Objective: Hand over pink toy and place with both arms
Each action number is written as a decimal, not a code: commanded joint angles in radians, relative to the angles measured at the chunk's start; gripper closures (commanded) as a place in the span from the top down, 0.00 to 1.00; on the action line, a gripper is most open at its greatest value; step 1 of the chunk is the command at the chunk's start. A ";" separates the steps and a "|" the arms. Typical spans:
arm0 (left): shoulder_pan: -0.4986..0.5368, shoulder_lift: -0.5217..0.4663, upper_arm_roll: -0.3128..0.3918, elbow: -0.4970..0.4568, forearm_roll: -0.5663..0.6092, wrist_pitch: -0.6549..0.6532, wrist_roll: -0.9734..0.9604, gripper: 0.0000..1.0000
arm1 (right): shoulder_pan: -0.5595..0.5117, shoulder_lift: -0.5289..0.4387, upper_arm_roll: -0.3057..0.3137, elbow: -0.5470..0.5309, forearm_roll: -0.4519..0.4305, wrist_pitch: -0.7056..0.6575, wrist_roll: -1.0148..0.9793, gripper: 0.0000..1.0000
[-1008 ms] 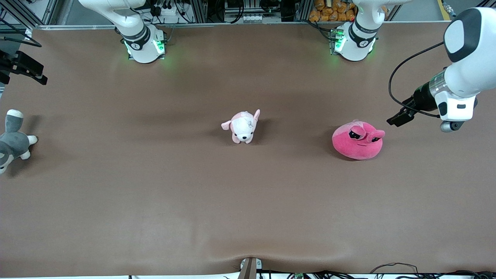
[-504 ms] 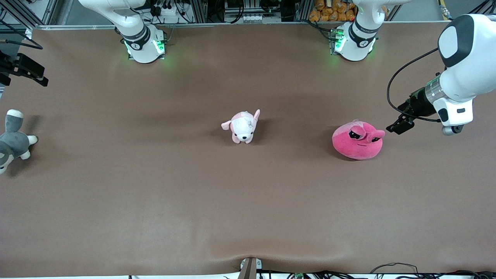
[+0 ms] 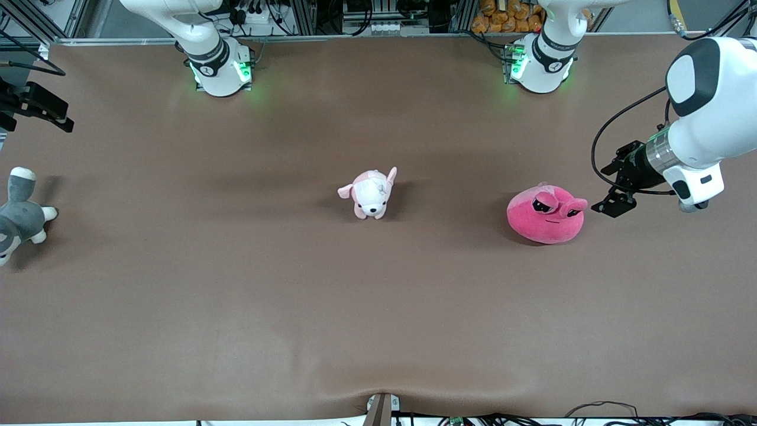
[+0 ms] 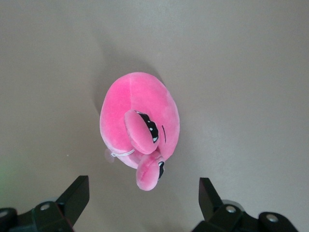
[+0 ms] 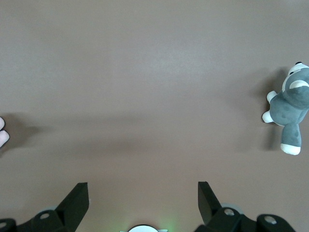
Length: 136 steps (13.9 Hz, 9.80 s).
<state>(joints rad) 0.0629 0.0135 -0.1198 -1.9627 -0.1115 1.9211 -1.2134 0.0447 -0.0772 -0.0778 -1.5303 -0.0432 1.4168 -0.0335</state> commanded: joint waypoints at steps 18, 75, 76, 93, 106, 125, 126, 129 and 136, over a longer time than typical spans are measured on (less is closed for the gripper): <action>-0.014 0.164 -0.037 -0.011 0.076 0.119 -0.643 1.00 | -0.016 0.001 0.009 0.001 -0.017 0.004 -0.019 1.00; -0.583 0.284 -0.141 0.654 -0.152 -0.016 -1.549 0.00 | 0.639 0.254 0.015 0.061 0.264 0.495 2.382 0.36; -0.583 0.284 -0.143 0.653 -0.152 -0.017 -1.551 0.00 | 0.647 0.254 0.015 0.061 0.263 0.493 2.379 0.02; -0.289 0.178 -0.124 0.647 -0.045 -0.502 -0.678 1.00 | 0.065 0.231 0.009 0.167 0.279 0.255 1.815 0.00; -0.066 0.169 -0.130 0.619 0.182 -0.580 0.205 1.00 | -0.410 0.562 0.009 -0.091 0.542 0.300 0.931 0.00; 0.064 -0.228 -0.089 0.184 0.187 -0.386 1.046 1.00 | 0.012 0.242 0.018 0.408 0.013 -0.239 0.177 1.00; 0.048 -0.259 -0.086 0.147 0.162 -0.366 1.046 1.00 | 0.017 0.222 0.016 0.368 -0.001 -0.236 0.090 1.00; -0.075 -0.271 0.049 0.140 0.144 -0.364 1.049 1.00 | 0.003 0.114 0.010 0.193 -0.003 -0.152 -0.029 1.00; -0.126 -0.279 0.088 0.140 0.133 -0.369 1.049 1.00 | -0.029 0.033 0.010 0.071 0.012 -0.056 -0.143 1.00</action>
<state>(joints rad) -0.0559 -0.2377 -0.0358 -1.8045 0.0356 1.5361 -0.1772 0.0281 -0.0122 -0.0736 -1.4163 -0.0254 1.3341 -0.1555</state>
